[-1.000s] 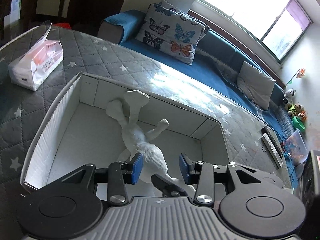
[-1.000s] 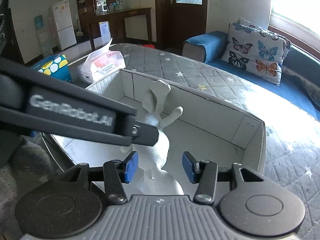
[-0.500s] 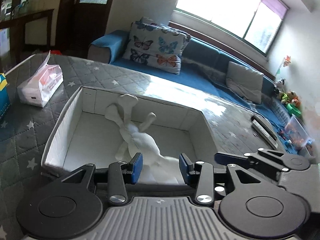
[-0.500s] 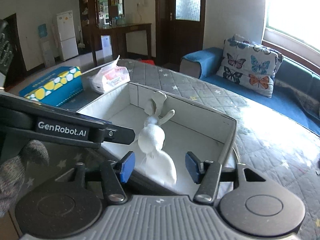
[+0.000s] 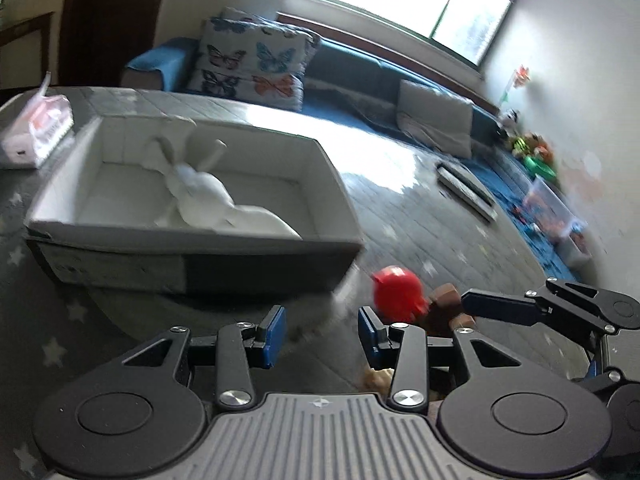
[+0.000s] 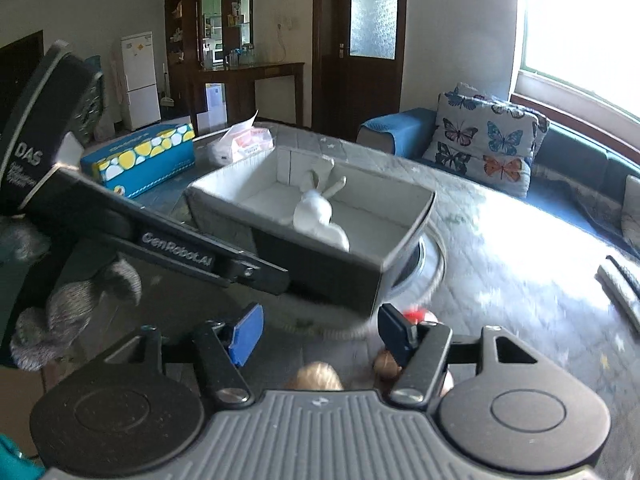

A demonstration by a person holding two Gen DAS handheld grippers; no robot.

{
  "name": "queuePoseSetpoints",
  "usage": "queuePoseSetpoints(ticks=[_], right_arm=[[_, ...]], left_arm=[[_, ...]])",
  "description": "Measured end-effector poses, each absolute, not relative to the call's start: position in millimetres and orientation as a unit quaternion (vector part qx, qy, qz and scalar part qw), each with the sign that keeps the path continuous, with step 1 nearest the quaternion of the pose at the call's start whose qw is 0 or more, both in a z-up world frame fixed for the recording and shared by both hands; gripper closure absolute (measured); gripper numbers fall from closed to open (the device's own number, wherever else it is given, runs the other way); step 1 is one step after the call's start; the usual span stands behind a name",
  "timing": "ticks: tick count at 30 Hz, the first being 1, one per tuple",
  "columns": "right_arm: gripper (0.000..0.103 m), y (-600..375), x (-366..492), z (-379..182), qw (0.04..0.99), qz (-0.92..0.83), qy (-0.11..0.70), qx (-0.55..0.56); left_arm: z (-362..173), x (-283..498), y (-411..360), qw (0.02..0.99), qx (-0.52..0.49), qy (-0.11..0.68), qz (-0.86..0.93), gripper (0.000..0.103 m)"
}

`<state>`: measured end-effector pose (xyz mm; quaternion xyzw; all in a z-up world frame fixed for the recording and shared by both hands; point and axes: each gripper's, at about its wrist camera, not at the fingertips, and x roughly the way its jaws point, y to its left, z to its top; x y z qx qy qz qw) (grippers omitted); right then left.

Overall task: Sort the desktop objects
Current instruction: 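Move both grippers back to the tan peanut-shaped toy, then close both grippers on the tan peanut-shaped toy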

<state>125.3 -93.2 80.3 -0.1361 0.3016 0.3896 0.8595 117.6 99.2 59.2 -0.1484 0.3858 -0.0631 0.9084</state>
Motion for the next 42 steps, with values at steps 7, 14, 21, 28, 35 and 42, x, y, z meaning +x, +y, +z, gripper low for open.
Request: queuePoseSetpoints(ticks=[7,14,21,28,35,42], right_arm=[[0.039,-107.0,108.3,51.1,0.852,0.38,0.33,-0.143],[0.041,-111.0,117.2,30.5,0.849,0.369,0.354,-0.132],[0.047,-113.0,125.8,17.6,0.847,0.365,0.367,-0.123],[0.056,-114.9,129.6,12.2,0.847,0.361,0.371,-0.117],[0.065,-109.0,127.2,16.5,0.847,0.362,0.368,-0.126],[0.067,-94.7,128.7,26.1,0.846,0.371,0.358,-0.139]], left_arm=[[38.4,111.2,73.4,0.893,-0.139,0.416,-0.097,0.06],[26.3,116.3,62.9,0.884,-0.142,0.433,-0.103,0.06],[18.3,124.3,61.8,0.876,-0.155,0.443,-0.113,0.06],[12.7,127.9,63.2,0.868,-0.17,0.449,-0.127,0.061],[16.6,125.1,70.6,0.87,-0.173,0.443,-0.13,0.066],[25.2,121.7,83.0,0.877,-0.173,0.431,-0.12,0.068]])
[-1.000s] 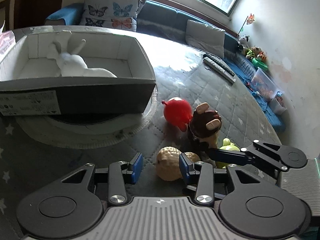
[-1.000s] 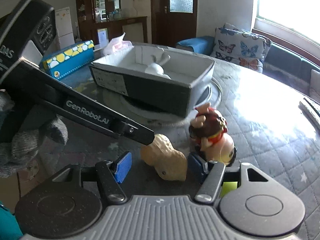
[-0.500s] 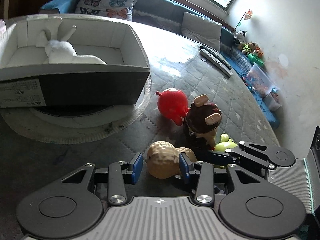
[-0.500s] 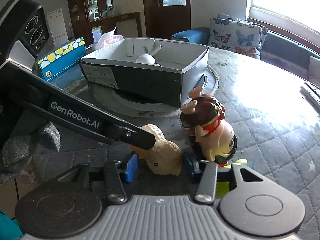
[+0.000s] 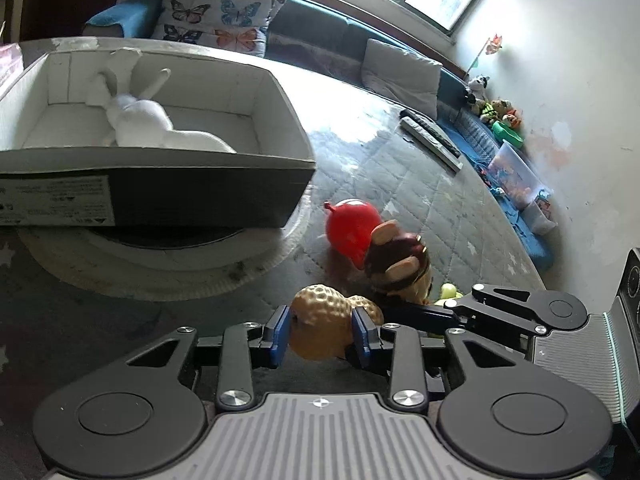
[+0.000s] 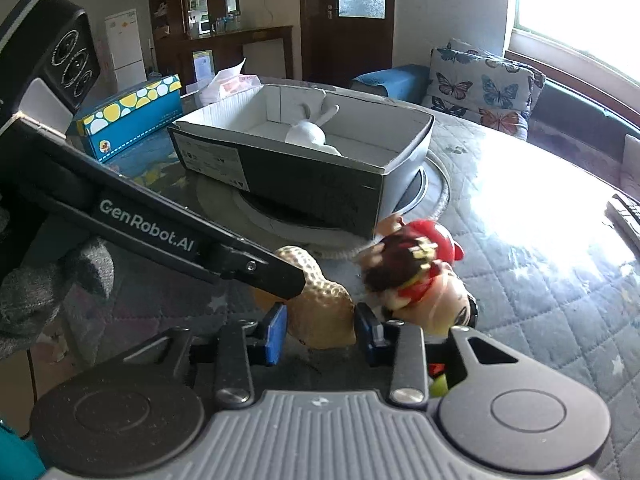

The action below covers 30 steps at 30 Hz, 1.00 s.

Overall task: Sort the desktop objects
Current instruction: 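Close both grippers on the tan peanut-shaped toy, then lift the peanut toy with both grippers and lower it into the shoebox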

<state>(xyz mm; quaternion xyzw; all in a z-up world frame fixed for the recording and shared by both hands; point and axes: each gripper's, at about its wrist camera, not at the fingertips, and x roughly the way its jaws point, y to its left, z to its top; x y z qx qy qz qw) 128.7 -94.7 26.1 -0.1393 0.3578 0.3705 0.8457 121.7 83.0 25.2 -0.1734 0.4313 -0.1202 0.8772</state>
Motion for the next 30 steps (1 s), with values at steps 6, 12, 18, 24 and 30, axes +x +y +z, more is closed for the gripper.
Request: queuePoseSetpoints(ticks=[6,12,18,24,30], right_arm=[[0.064,-89.0,130.9,18.7,0.84,0.377,0.364,-0.141],[0.061,-87.1,135.6,15.1,0.84,0.378,0.361,-0.144],[0.059,-85.8,139.0,7.9,0.838,0.379,0.365,-0.146],[0.06,-86.7,138.1,6.7,0.838,0.378,0.365,-0.145],[0.061,-85.3,128.5,13.5,0.837,0.382,0.363,-0.147]], left_arm=[[15.4,125.8,89.3,0.871,-0.187,0.44,-0.116,0.067],[10.7,128.9,93.5,0.867,-0.196,0.442,-0.118,0.066],[6.9,130.0,99.1,0.862,-0.214,0.443,-0.121,0.064],[7.9,127.4,97.5,0.864,-0.211,0.441,-0.123,0.065],[14.6,116.4,99.7,0.866,-0.209,0.437,-0.124,0.065]])
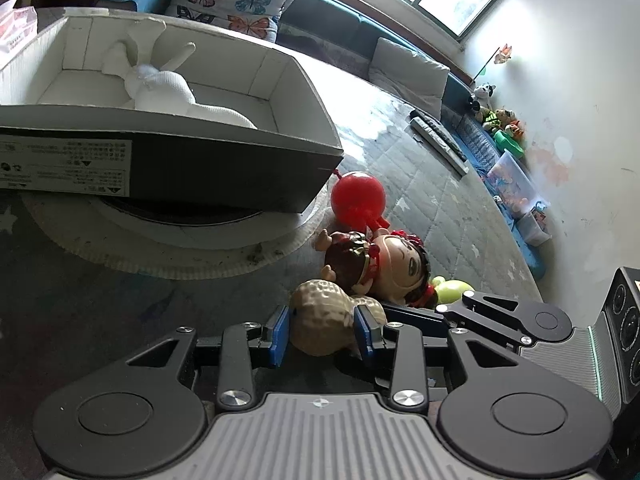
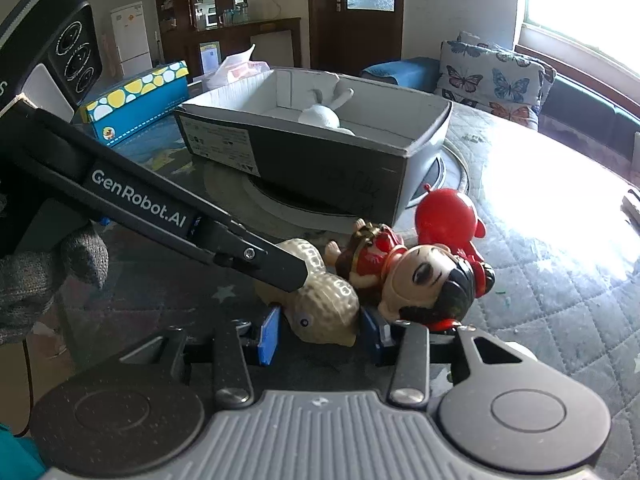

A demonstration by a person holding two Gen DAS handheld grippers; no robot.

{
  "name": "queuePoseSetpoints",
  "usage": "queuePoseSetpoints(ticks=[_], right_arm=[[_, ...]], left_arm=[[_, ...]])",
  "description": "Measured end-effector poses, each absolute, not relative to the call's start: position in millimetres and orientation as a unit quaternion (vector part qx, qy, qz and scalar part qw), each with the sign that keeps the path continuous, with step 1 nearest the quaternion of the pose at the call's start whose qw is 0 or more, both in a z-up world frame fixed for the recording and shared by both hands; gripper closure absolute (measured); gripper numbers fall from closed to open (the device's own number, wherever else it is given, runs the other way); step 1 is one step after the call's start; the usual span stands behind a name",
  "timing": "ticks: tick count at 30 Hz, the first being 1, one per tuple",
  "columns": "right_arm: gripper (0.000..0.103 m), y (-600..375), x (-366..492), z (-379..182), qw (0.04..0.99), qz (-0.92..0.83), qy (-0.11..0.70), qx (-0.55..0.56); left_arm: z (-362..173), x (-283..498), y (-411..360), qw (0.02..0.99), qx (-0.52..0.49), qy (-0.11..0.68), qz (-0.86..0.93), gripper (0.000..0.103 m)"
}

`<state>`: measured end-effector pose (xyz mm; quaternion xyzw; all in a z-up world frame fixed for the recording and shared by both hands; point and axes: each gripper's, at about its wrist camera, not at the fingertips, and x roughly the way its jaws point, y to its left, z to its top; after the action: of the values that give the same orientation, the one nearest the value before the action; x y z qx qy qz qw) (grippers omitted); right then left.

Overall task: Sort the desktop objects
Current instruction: 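Lift the peanut toy with both grippers and lower it into the shoebox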

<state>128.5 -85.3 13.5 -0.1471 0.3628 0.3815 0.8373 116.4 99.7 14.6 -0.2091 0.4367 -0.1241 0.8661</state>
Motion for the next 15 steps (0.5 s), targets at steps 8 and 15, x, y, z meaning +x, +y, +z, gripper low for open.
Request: queuePoseSetpoints(ticks=[8,15], right_arm=[[0.061,-71.6,128.9,53.6,0.847,0.393,0.321,-0.162],[0.061,-40.5,172.6,85.9,0.85,0.409,0.282,-0.175]], left_arm=[[57.7,109.8,115.2,0.892,-0.205,0.386,-0.112,0.065],[89.9,147.0,143.5,0.913,-0.204,0.343,-0.086,0.065]])
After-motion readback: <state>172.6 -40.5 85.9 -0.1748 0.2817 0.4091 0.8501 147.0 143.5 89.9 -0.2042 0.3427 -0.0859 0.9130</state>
